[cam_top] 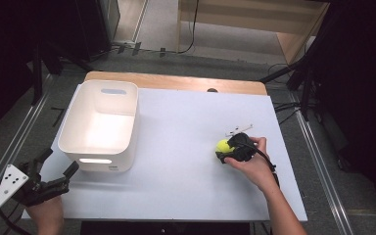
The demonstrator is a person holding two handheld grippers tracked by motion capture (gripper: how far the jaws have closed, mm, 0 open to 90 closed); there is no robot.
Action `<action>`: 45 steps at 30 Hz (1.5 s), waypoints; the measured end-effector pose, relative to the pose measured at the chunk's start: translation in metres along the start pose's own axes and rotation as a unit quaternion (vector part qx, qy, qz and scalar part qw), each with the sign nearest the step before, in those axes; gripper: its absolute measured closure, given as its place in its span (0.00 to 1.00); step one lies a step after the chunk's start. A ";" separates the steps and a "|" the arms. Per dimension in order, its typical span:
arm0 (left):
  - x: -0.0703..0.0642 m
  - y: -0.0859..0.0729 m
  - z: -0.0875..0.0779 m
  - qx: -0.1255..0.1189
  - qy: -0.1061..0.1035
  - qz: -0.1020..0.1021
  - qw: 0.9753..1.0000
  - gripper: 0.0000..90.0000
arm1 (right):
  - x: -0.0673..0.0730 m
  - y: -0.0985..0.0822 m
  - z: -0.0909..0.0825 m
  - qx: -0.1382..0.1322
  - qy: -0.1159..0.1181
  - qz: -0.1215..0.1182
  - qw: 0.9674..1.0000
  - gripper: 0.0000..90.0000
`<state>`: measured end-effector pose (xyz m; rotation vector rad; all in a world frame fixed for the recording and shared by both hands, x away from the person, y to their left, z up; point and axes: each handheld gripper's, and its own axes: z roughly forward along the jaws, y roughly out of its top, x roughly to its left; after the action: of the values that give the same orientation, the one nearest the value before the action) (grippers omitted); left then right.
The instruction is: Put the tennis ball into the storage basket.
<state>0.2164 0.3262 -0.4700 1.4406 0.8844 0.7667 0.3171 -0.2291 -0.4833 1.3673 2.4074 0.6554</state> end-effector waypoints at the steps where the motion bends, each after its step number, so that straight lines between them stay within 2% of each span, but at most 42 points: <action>1: 0.000 0.000 0.000 0.000 0.001 0.000 1.000 0.06 | 0.000 0.000 0.000 -0.002 0.000 -0.003 1.000 0.26; 4: 0.000 0.000 0.000 0.000 0.000 0.000 1.000 0.06 | -0.001 0.000 0.000 -0.002 0.002 -0.002 1.000 0.26; 10: 0.000 0.000 0.000 0.001 0.001 0.000 1.000 0.06 | -0.006 0.000 -0.003 -0.011 0.023 0.006 1.000 0.27; 18: 0.000 0.000 0.000 0.001 0.001 0.000 1.000 0.06 | -0.004 0.006 -0.009 -0.014 0.026 -0.001 1.000 0.26; 24: 0.000 0.000 0.000 0.000 -0.001 0.000 1.000 0.06 | -0.002 0.011 -0.013 -0.012 0.052 -0.007 0.999 0.26; 45: 0.000 0.000 0.000 0.001 0.000 -0.001 1.000 0.06 | 0.008 0.032 -0.021 -0.020 0.063 -0.028 0.997 0.27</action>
<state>0.2164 0.3267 -0.4699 1.4418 0.8869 0.7653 0.3273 -0.2131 -0.4491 1.2734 2.5052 0.7942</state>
